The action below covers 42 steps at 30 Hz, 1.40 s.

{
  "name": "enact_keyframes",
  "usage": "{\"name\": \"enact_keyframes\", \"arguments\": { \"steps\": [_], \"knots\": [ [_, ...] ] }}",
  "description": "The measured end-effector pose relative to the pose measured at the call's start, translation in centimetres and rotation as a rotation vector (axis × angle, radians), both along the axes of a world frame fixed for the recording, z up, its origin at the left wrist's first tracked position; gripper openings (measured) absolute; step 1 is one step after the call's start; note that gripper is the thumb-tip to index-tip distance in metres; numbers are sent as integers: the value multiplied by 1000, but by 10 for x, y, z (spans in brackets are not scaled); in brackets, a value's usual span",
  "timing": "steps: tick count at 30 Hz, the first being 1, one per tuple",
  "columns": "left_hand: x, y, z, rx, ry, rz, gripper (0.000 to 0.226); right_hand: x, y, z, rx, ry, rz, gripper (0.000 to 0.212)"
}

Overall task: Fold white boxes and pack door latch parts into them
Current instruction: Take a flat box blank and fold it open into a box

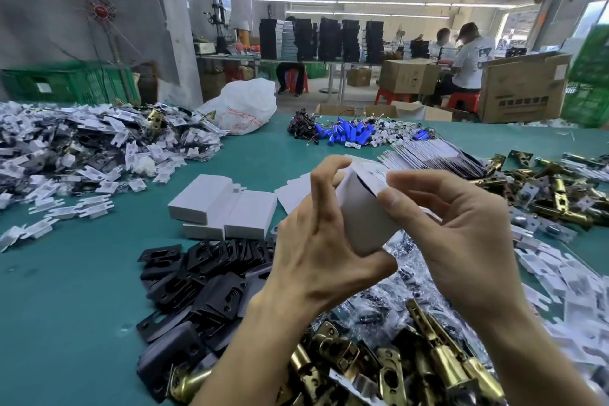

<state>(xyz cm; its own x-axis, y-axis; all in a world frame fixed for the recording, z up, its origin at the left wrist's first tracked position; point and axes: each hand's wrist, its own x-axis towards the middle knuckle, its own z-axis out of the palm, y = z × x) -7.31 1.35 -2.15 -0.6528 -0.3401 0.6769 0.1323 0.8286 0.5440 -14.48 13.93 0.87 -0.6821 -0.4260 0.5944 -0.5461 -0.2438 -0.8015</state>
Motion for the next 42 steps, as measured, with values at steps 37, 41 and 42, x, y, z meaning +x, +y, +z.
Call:
{"name": "enact_keyframes", "arguments": {
  "steps": [37,41,42],
  "knots": [
    [1,7,8,107,68,36,74,-7,6,2,53,111,228,38],
    [3,3,11,92,112,60,69,-3,-2,-4,-80,48,198,41],
    [4,2,11,94,120,60,70,-2,-2,-5,-93,61,192,40]
  ]
}}
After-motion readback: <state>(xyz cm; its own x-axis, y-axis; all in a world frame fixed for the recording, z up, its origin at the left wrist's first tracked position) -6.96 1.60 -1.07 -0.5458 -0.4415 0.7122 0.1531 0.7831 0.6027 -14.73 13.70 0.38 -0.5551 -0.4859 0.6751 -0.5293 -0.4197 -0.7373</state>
